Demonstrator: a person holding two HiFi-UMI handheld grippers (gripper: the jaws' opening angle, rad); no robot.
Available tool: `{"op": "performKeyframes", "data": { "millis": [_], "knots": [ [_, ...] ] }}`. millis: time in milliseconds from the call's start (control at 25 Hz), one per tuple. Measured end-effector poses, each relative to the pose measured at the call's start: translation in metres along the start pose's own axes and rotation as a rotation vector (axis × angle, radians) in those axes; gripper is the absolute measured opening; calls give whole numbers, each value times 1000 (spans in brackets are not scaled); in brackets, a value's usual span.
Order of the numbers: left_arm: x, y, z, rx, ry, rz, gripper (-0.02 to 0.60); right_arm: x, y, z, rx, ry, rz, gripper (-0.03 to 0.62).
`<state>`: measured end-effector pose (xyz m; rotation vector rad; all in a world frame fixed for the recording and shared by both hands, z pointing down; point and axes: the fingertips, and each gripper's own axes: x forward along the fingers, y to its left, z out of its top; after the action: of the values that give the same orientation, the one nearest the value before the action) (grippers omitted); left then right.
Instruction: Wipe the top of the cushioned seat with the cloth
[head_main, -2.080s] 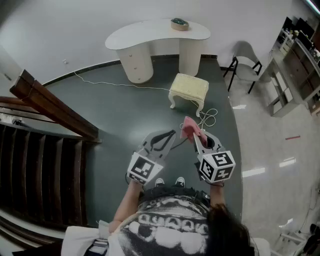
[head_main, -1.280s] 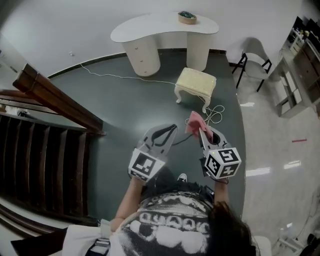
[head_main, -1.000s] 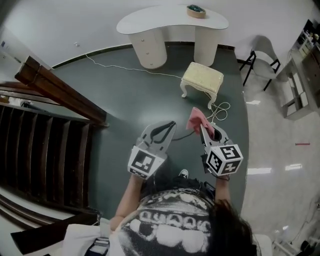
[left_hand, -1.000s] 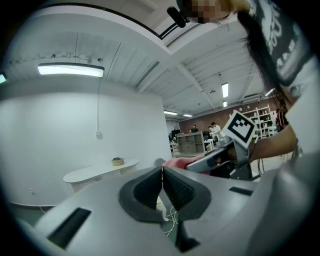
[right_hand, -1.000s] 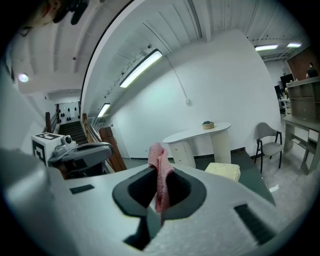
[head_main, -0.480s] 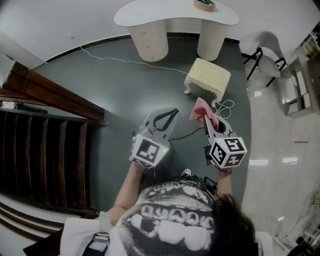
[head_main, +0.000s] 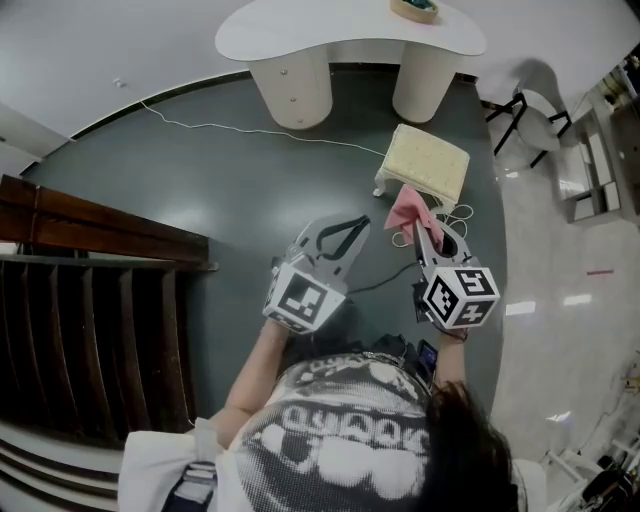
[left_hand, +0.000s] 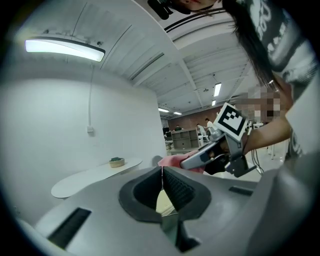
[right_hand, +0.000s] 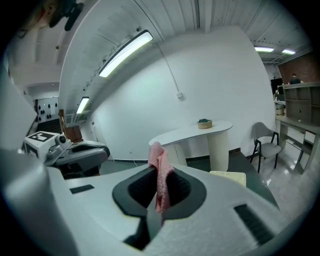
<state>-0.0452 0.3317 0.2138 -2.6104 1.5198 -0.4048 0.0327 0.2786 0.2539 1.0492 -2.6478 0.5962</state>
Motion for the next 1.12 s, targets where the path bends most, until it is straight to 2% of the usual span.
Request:
{"op": "performKeyframes", "data": {
  "millis": [280,480,640,760,920,1120],
  "knots": [
    [12,43,-14,-1,-18,-72,6,32,-3,6,20,-1,-89,14],
    [28,45,-18,-5,-23,-134,6,31,-18,4,51,6,-151,14],
    [48,41,-15,23,-9,-197,6,35,-34,-1,80,15,-180,14],
    [63,45,-19,31,-9,-214,6,46,-48,-2,99,20,-193,14],
    [98,59,-22,32,1,-237,6,70,-79,6,119,19,-203,14],
    [162,87,-22,49,9,-247,6,111,-142,22,136,31,-229,14]
  ]
}}
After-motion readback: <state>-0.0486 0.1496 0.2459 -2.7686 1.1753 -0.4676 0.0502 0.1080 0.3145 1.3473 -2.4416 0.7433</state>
